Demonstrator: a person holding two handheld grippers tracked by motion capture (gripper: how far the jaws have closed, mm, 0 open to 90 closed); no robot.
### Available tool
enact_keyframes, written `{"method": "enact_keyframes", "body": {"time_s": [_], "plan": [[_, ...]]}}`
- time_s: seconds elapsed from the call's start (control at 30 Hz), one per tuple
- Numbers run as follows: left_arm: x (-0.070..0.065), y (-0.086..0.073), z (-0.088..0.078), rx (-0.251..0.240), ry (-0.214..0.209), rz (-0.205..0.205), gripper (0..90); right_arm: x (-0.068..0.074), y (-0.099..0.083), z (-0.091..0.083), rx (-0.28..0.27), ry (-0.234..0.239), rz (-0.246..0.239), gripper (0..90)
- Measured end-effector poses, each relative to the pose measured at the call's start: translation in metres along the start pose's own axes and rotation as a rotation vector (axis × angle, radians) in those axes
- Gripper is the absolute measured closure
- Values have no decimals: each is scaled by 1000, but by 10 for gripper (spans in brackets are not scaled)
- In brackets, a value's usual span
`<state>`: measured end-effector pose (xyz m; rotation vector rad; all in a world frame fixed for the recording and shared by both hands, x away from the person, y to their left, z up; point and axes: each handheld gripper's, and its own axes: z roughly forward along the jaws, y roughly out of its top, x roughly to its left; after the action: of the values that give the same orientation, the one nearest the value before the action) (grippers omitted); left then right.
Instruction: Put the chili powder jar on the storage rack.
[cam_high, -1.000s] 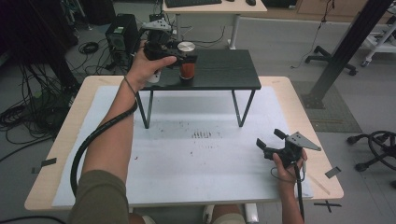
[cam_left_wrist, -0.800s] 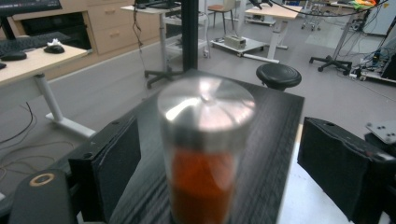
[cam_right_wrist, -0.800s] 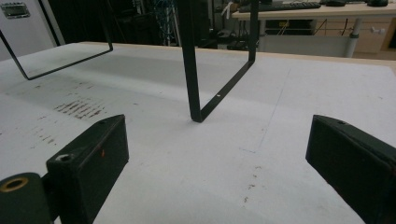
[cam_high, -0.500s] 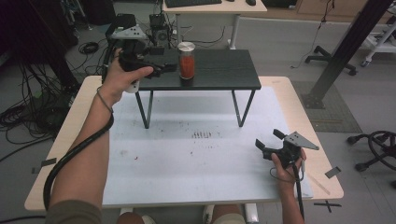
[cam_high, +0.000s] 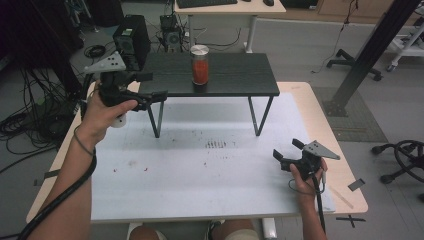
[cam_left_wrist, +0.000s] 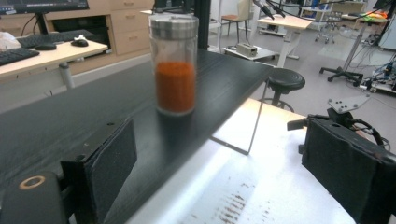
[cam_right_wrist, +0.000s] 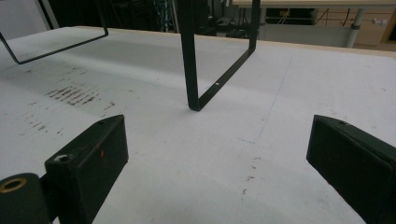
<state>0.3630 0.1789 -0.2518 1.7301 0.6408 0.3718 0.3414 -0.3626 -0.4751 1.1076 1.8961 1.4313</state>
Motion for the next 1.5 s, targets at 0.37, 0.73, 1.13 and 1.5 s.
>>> {"method": "enact_keyframes", "body": {"time_s": [0.37,0.73,1.13,1.5], "plan": [[-24,-34,-24,0,-8,-5,100,0,0,-1,4,-30,0,53],[-35,-66,-43,-29,15,-49,92,0,0,-1,5,-39,-3,53],[-42,-84,-53,-17,27,-64,92,1,0,-1,9,-36,-10,53],[-41,-89,-54,-14,22,-74,92,1,0,-1,11,-40,-6,54]]}}
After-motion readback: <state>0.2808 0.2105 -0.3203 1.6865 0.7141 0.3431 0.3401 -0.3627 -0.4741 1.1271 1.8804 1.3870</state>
